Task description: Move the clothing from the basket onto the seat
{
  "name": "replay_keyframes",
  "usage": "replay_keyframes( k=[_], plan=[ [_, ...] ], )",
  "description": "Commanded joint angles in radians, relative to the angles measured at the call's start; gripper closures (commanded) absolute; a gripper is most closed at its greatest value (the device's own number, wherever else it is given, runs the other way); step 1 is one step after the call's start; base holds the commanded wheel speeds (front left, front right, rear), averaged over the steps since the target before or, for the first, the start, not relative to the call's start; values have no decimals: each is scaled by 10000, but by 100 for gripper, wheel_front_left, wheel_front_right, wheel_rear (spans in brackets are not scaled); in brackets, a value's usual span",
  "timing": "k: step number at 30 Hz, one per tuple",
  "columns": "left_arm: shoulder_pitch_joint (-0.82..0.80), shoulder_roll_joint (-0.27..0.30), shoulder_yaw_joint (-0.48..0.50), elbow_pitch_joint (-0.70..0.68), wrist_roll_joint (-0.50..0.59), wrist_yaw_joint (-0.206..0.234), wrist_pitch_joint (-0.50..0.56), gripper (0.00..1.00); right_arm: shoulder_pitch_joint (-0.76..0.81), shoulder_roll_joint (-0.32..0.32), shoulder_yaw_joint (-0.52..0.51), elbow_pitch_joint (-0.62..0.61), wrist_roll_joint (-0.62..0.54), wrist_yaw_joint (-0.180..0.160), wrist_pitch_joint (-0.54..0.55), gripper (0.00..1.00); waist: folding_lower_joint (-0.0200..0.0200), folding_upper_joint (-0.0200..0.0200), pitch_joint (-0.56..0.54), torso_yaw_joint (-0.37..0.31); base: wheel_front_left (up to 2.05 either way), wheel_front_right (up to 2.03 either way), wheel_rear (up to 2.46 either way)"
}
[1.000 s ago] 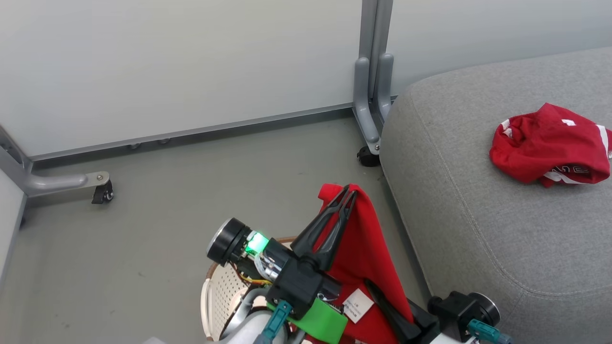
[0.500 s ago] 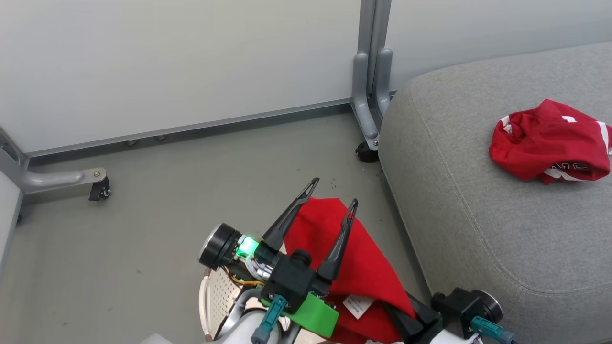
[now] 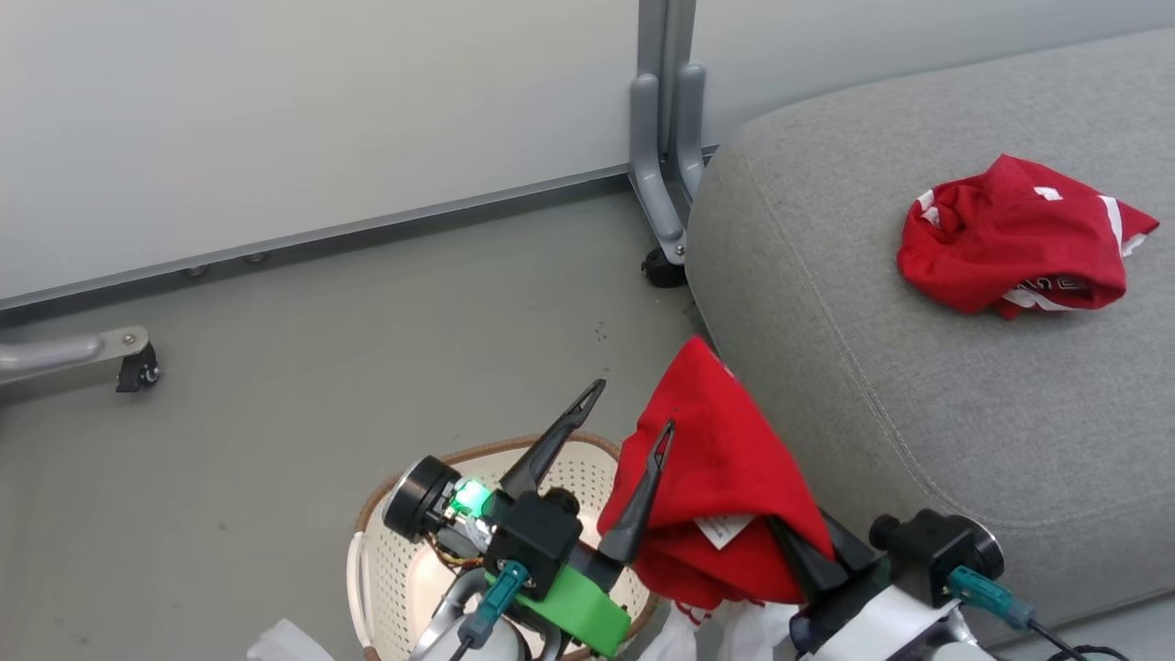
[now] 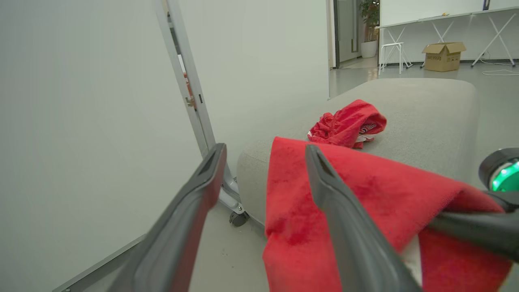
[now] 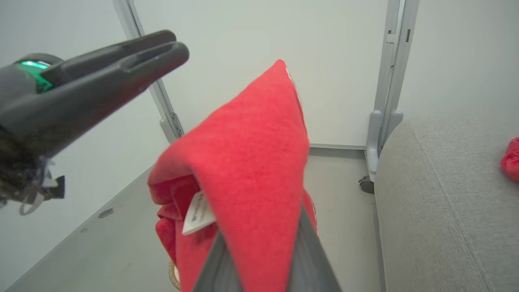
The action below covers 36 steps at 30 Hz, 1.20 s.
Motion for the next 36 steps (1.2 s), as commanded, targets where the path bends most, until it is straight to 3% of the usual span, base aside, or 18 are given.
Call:
replay_keyframes(
  k=[1,8,14,19,28,31,36],
  plan=[
    [100,56,75,22,-94,-109,10,0,-138,15,-185,-124,-70,-14,-33,100,0,0,405,-453,0,0,0],
    [-34,388,-214,577,-59,-851,10,0,-190,193,-1078,-337,-138,-12,-33,100,0,0,1186,-1539,0,0,0],
    [-298,444,-376,883,165,-990,10,0,-223,505,-1486,-448,-70,-12,-33,100,0,0,1884,-2531,0,0,0],
    [-593,379,-459,1056,337,-1037,8,0,-220,763,-1879,-675,49,-11,-33,100,0,0,2419,-2945,0,0,0],
    [-1236,104,-824,1349,570,-1183,14,0,-1112,745,-3531,-1173,812,-11,-33,100,0,0,3450,-2514,0,0,0],
    [-1495,-11,-907,1379,678,-1131,63,0,-2016,444,-4244,-1290,1037,-11,-33,100,0,0,3982,-2159,0,0,0],
    [-2034,-68,-1175,1223,979,-1211,298,0,-4340,-755,-5316,-1163,1328,-9,-33,100,0,0,5093,-1423,0,0,0]
  ],
)
